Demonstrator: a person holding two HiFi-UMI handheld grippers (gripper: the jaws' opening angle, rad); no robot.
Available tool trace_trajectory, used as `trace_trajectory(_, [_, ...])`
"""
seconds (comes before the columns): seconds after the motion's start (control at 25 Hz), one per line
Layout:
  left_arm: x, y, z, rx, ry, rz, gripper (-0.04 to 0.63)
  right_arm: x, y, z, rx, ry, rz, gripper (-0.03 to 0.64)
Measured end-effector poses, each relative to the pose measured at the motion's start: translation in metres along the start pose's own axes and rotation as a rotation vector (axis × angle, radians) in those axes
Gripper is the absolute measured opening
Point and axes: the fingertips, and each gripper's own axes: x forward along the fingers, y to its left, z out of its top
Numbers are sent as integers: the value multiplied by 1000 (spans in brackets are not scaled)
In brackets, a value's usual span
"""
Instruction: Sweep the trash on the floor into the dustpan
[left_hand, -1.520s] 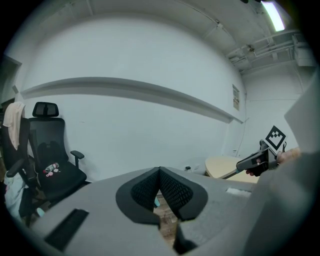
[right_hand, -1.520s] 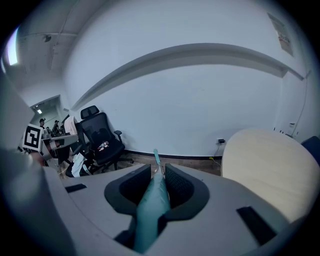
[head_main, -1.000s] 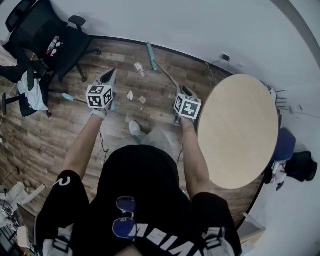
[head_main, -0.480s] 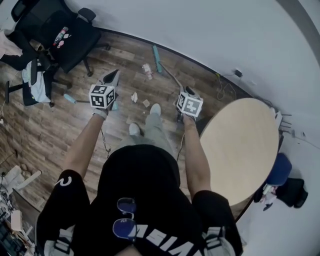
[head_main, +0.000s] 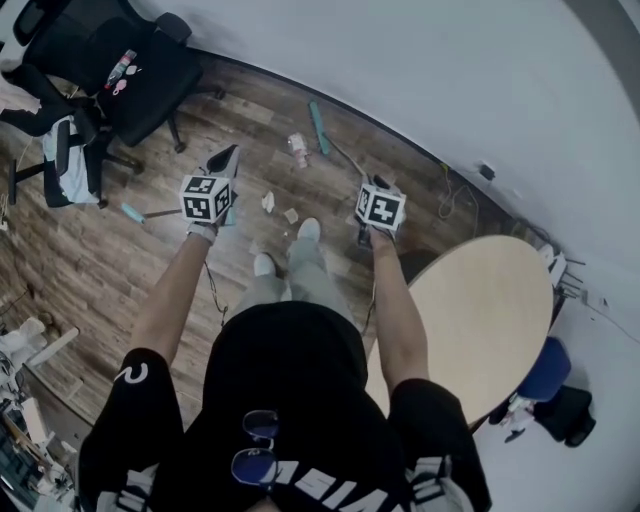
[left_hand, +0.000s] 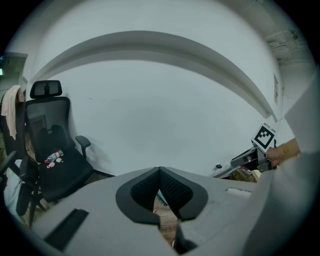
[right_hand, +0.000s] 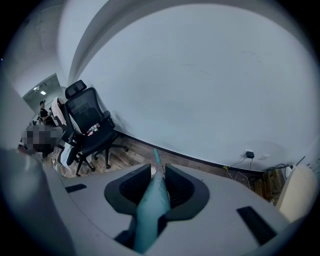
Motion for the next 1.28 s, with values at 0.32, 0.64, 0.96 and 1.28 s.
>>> trace_trajectory(0.32, [59,14,-18,-45,39,17,-3,86,-13,12,-58,79,4,83])
trace_trajectory(0.64, [98,26,-37,-83,56,34,-3,158,0,-1,-75,198,50,83])
trace_trajectory(0.96, [97,44,-61,-126,73,78,-3,190,25,-28,-92,290,99,83])
trace_trajectory(1.28, [80,61,-72,-155,78,127,-3,195,46,-43,-134,305,142,83])
